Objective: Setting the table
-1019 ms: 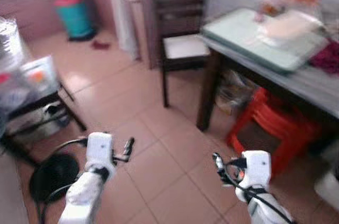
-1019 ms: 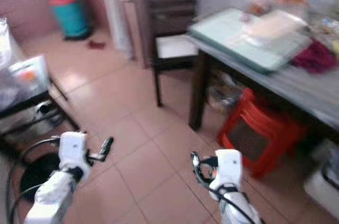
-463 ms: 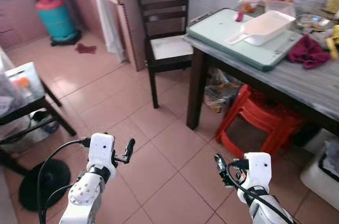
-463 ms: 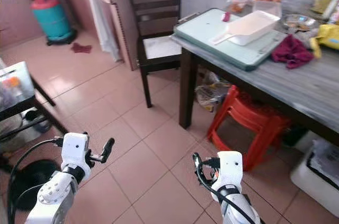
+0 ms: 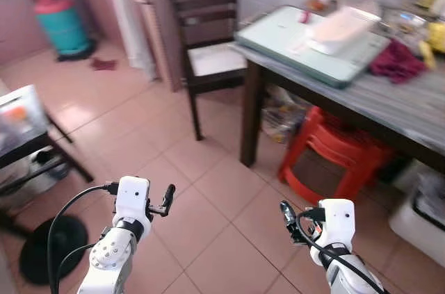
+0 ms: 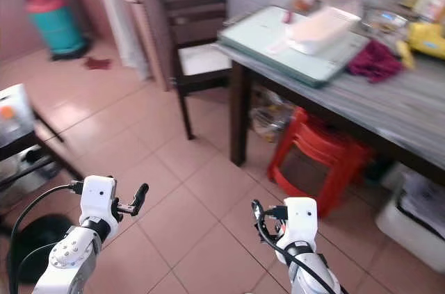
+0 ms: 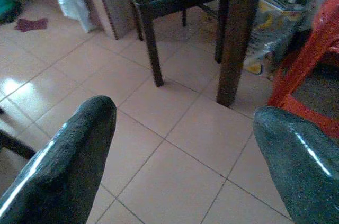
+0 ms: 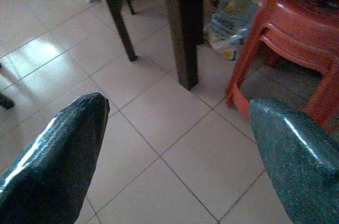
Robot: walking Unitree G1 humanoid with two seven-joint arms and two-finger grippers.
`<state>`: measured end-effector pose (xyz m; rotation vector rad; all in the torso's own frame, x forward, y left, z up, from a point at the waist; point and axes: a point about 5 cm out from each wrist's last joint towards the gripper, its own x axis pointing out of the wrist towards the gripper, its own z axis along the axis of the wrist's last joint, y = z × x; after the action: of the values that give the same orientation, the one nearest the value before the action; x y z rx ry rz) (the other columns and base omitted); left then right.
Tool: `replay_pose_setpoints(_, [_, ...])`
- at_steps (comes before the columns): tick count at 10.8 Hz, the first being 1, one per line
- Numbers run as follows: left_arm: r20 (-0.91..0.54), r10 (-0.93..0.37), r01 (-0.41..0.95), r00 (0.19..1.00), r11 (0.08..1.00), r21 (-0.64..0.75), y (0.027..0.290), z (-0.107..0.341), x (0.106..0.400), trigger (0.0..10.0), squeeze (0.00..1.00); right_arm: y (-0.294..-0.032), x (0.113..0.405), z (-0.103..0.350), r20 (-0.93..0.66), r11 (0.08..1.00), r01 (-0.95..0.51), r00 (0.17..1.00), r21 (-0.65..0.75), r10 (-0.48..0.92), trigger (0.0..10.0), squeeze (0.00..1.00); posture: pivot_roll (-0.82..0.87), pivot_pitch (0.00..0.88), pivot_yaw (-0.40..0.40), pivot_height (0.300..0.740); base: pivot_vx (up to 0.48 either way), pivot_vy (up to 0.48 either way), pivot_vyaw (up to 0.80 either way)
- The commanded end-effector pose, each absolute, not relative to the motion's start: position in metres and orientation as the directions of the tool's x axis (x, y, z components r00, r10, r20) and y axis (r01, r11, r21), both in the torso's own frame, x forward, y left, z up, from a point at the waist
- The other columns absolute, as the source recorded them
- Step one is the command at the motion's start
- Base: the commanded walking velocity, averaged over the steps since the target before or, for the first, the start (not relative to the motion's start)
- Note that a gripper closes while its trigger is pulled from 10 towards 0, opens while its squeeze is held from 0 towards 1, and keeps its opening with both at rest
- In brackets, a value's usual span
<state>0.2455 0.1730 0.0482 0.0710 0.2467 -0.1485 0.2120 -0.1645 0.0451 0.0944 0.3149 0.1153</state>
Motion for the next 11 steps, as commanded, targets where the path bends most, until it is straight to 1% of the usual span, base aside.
replay_pose_setpoints(1, [-0.266,-0.124,0.147,0.956,0.987,0.067,0.1765,0.0466,0.2446,10.0,0.0,-0.1633,0.2112,0.0433,-0.313,0.988,-0.096,0.941,0.12,0.129,10.0,0.0,-0.02,0.093,0.069,0.74,0.0,0.0,-0.8])
replay_pose_setpoints(4, [-0.272,-0.12,0.144,0.955,0.987,0.071,0.1774,0.047,0.2437,10.0,0.0,-0.1619,0.211,0.0428,-0.316,0.987,-0.096,0.94,0.125,0.132,10.0,0.0,-0.02,0.096,0.072,0.74,0.0,0.0,-0.73])
replay_pose_setpoints(11, [-0.287,-0.107,0.137,0.952,0.987,0.088,0.1789,0.0472,0.2439,10.0,0.0,-0.1623,0.2109,0.0412,-0.321,0.987,-0.079,0.939,0.14,0.121,10.0,0.0,-0.02,0.097,0.078,0.74,-0.274,0.0,-0.66])
